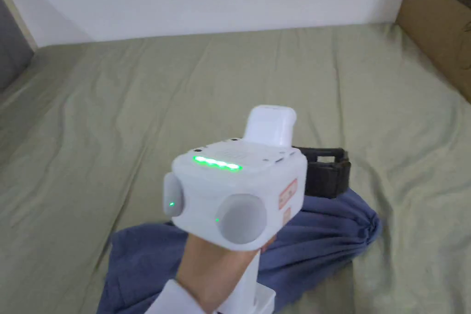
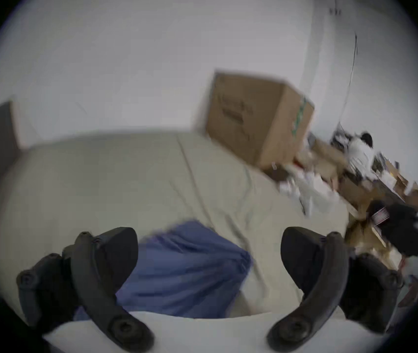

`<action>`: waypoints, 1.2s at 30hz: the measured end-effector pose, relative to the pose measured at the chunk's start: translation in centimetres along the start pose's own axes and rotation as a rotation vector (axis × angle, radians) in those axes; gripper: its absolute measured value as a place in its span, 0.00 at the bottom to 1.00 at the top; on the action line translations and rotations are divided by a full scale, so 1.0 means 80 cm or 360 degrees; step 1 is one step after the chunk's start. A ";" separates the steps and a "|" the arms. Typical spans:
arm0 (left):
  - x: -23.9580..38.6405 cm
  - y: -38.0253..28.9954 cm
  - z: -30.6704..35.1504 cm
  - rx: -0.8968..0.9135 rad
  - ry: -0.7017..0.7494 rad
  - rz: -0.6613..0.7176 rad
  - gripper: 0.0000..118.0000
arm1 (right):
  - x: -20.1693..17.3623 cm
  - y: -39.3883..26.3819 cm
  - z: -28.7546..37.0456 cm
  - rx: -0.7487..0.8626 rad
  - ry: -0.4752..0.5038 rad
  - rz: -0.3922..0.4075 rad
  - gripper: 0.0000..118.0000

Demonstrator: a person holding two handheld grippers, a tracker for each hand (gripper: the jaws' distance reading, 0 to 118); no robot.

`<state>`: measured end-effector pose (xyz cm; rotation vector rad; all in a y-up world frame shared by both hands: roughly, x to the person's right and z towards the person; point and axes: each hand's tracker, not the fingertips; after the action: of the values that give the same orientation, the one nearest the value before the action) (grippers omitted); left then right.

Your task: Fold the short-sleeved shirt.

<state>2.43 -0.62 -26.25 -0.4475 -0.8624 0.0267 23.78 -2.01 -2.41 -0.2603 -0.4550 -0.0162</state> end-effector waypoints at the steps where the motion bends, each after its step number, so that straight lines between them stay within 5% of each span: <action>1: -0.012 0.015 0.039 0.0138 0.0099 -0.0037 0.98 | -0.005 0.002 0.000 0.0012 0.0007 0.0004 0.00; 5: -0.028 0.004 0.173 0.0671 0.0633 -0.0208 1.00 | -0.026 0.006 0.000 0.0096 0.0091 -0.0026 0.00; 8: -0.018 -0.016 0.211 0.0681 0.1230 -0.0379 0.98 | -0.043 0.005 -0.004 0.0130 0.0106 -0.0047 0.00; 9: -0.018 -0.027 0.221 0.0736 0.1329 -0.0452 0.89 | -0.048 0.004 -0.005 0.0148 0.0113 -0.0050 0.00; 10: -0.018 -0.035 0.225 0.0755 0.1364 -0.0482 0.51 | -0.054 0.003 -0.006 0.0166 0.0113 -0.0048 0.00; 11: -0.020 -0.040 0.227 0.0734 0.1405 -0.0486 0.02 | -0.059 0.002 -0.007 0.0168 0.0110 -0.0048 0.00; 12: -0.026 -0.042 0.226 0.0697 0.1378 -0.0413 0.00 | -0.064 0.001 -0.008 0.0175 0.0111 -0.0052 0.00; 15: -0.042 -0.055 0.233 0.0556 0.1158 -0.0138 0.00 | -0.073 0.003 -0.007 0.0167 0.0147 -0.0063 0.00; 20: -0.062 -0.067 0.236 0.0541 0.1160 -0.0091 0.00 | -0.079 0.006 -0.003 0.0171 0.0161 -0.0011 0.00; 30: -0.219 -0.103 0.078 -0.0536 0.0789 0.0424 0.00 | -0.075 0.005 -0.031 0.0074 0.0185 0.0021 0.00; 31: -0.234 -0.111 0.060 -0.0619 0.0813 0.0434 0.10 | -0.076 0.004 -0.035 0.0054 0.0184 0.0026 0.00; 33: -0.261 -0.126 0.027 -0.0793 0.0883 0.0346 0.55 | -0.077 0.000 -0.043 0.0030 0.0189 0.0040 0.00; 36: -0.284 -0.144 -0.012 -0.0926 0.0994 0.0337 0.57 | -0.082 -0.006 -0.055 -0.0007 0.0194 0.0066 0.00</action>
<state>-13.54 -16.01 -38.79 -1.0269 -0.1869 -0.1666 19.77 -3.87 -8.96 -0.2715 -0.3283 0.0076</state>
